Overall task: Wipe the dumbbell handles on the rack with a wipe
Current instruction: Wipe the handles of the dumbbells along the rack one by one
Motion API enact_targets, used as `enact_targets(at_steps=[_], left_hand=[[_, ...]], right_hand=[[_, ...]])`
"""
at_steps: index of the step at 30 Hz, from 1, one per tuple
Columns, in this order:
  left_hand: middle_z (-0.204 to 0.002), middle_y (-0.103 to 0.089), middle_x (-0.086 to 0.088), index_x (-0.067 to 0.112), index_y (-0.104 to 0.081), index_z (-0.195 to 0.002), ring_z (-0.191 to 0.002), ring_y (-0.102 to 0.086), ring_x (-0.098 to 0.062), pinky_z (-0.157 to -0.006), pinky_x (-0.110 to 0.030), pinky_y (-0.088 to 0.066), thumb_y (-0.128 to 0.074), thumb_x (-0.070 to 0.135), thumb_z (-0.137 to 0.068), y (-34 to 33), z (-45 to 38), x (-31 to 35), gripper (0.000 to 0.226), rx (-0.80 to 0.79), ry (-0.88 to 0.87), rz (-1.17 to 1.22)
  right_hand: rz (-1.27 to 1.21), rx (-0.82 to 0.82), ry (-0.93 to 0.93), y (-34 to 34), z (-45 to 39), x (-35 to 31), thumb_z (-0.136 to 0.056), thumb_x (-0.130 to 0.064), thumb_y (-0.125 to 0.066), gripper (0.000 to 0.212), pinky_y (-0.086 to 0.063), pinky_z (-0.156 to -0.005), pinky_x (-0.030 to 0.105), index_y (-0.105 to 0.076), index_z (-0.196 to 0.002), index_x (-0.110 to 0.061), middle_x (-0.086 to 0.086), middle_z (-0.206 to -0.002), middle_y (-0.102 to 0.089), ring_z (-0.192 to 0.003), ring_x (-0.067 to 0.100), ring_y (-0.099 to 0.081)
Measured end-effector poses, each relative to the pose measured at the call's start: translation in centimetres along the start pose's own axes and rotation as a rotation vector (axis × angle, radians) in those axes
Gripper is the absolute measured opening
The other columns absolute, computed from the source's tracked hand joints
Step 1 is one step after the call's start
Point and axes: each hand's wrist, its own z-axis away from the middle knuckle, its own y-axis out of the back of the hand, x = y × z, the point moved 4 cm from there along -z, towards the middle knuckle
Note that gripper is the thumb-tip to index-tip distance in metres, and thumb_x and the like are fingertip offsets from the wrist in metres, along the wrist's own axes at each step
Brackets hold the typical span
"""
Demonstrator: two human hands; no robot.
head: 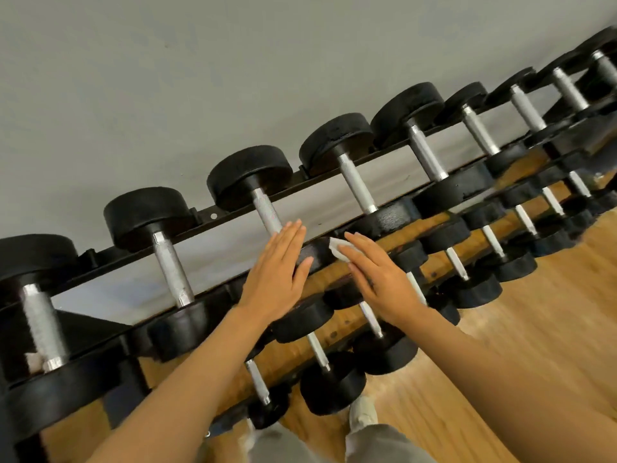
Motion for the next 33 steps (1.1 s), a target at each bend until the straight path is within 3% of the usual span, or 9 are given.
enact_targets(at_steps=[4,8,11,13,16,21,24,28,33], left_hand=[[-0.162,-0.024,-0.004,0.012,-0.026,-0.155,-0.150,-0.014,-0.015,-0.122,-0.033,-0.003,-0.030,0.043,-0.104,-2.1,-0.5,2.4,0.060,0.078,0.088,-0.141],[-0.162,-0.025,-0.004,0.012,-0.028,-0.154,-0.151,-0.015,-0.020,-0.123,-0.039,-0.008,-0.015,0.049,-0.101,-2.9,-0.4,2.9,0.066,0.084,0.188,-0.230],[-0.159,-0.032,-0.006,0.012,-0.035,-0.152,-0.150,-0.021,-0.023,-0.122,-0.041,-0.010,-0.019,0.047,-0.101,-2.9,-0.6,3.1,0.063,0.095,0.221,-0.252],[-0.157,-0.036,-0.006,0.012,-0.037,-0.151,-0.149,-0.025,-0.023,-0.122,-0.043,-0.012,-0.022,0.045,-0.102,-3.1,-0.5,3.1,0.061,0.094,0.235,-0.261],[-0.156,-0.039,-0.005,0.012,-0.039,-0.151,-0.147,-0.028,-0.023,-0.122,-0.042,-0.012,-0.025,0.043,-0.102,-3.1,-0.5,3.2,0.059,0.102,0.242,-0.275],[-0.152,-0.044,-0.006,0.011,-0.042,-0.148,-0.146,-0.032,-0.023,-0.123,-0.039,-0.010,-0.027,0.041,-0.103,-3.2,-0.5,3.0,0.056,0.116,0.220,-0.305],[-0.151,-0.046,-0.007,0.011,-0.045,-0.146,-0.145,-0.034,-0.024,-0.122,-0.037,-0.006,-0.027,0.041,-0.103,-3.3,-0.5,2.9,0.056,0.126,0.219,-0.308],[-0.149,-0.048,-0.007,0.010,-0.047,-0.145,-0.144,-0.035,-0.025,-0.122,-0.040,-0.008,-0.027,0.040,-0.102,-3.4,-0.6,3.0,0.056,0.129,0.221,-0.285],[-0.147,-0.050,-0.007,0.009,-0.049,-0.144,-0.143,-0.037,-0.026,-0.123,-0.041,-0.009,-0.026,0.041,-0.102,-3.4,-0.6,2.9,0.057,0.140,0.216,-0.282]], right_hand=[[0.012,-0.017,0.036,3.6,0.6,5.5,-0.101,-0.016,-0.045,0.045,-0.031,-0.113,0.032,-0.043,-0.145,-0.021,0.003,-0.155,-0.034,-0.146,0.019,-0.026],[0.075,0.005,0.077,5.7,-0.3,9.5,-0.102,-0.020,-0.040,0.044,-0.028,-0.113,0.029,-0.043,-0.146,-0.020,0.004,-0.158,-0.030,-0.149,0.021,-0.019],[0.113,-0.039,0.144,4.9,-1.1,10.8,-0.104,-0.024,-0.035,0.044,-0.032,-0.113,0.040,-0.041,-0.148,-0.019,0.005,-0.159,-0.026,-0.150,0.024,-0.014],[0.195,-0.052,0.248,3.6,-1.6,11.0,-0.101,-0.017,-0.042,0.047,-0.026,-0.116,0.051,-0.037,-0.148,-0.017,0.009,-0.159,-0.027,-0.149,0.031,-0.015],[0.368,-0.066,0.409,2.0,-3.3,10.4,-0.091,-0.007,-0.061,0.060,-0.017,-0.120,0.052,-0.040,-0.147,-0.015,0.011,-0.158,-0.029,-0.147,0.035,-0.018],[0.628,-0.250,0.596,-0.7,-5.5,8.0,-0.095,-0.031,-0.056,0.055,-0.009,-0.119,0.051,-0.044,-0.146,-0.013,0.011,-0.156,-0.033,-0.146,0.035,-0.023],[0.678,-0.294,0.680,0.1,-5.1,9.0,-0.092,-0.028,-0.057,0.066,-0.007,-0.120,0.050,-0.033,-0.151,-0.016,0.011,-0.160,-0.022,-0.148,0.035,-0.015],[0.454,-0.174,0.559,3.9,-3.7,12.9,-0.098,-0.020,-0.043,0.057,-0.020,-0.118,0.052,-0.028,-0.153,-0.020,0.010,-0.160,-0.023,-0.149,0.033,-0.016],[0.429,-0.117,0.420,3.0,-3.7,11.1,-0.101,-0.027,-0.038,0.049,-0.014,-0.119,0.056,-0.036,-0.149,-0.021,0.010,-0.158,-0.027,-0.148,0.038,-0.015]])
